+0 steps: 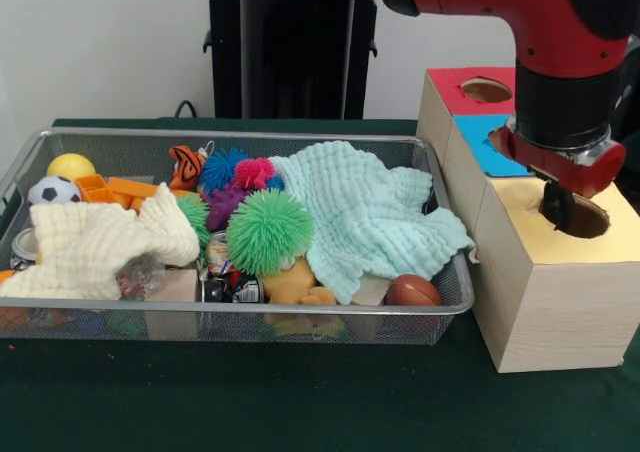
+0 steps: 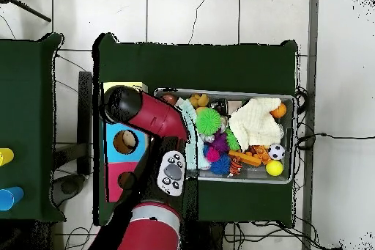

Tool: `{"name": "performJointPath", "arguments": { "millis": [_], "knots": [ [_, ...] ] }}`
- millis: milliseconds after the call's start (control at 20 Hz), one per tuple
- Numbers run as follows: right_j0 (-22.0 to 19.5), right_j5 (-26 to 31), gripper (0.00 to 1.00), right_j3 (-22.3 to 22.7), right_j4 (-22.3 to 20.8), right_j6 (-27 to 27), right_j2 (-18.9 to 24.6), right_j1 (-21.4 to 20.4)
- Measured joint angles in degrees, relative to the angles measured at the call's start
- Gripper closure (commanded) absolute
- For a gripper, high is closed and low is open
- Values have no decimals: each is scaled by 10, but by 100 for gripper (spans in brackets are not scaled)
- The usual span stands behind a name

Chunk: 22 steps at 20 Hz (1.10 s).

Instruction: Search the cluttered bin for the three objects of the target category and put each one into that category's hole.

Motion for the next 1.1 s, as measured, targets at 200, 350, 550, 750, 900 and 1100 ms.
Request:
{"name": "performJointPath", "arguments": {
  "millis": [200,350,550,750,900,1100],
  "knots": [
    [0,0,100,-3,-1,0,3,3],
    [0,6,100,-2,-3,0,3,-4],
    [0,35,100,-2,-15,0,-5,-24],
    [0,83,100,-2,-28,0,-17,-55],
    [0,114,100,-3,-40,0,-29,-83],
    [0,130,100,-7,-61,0,-51,-123]
  ]
}}
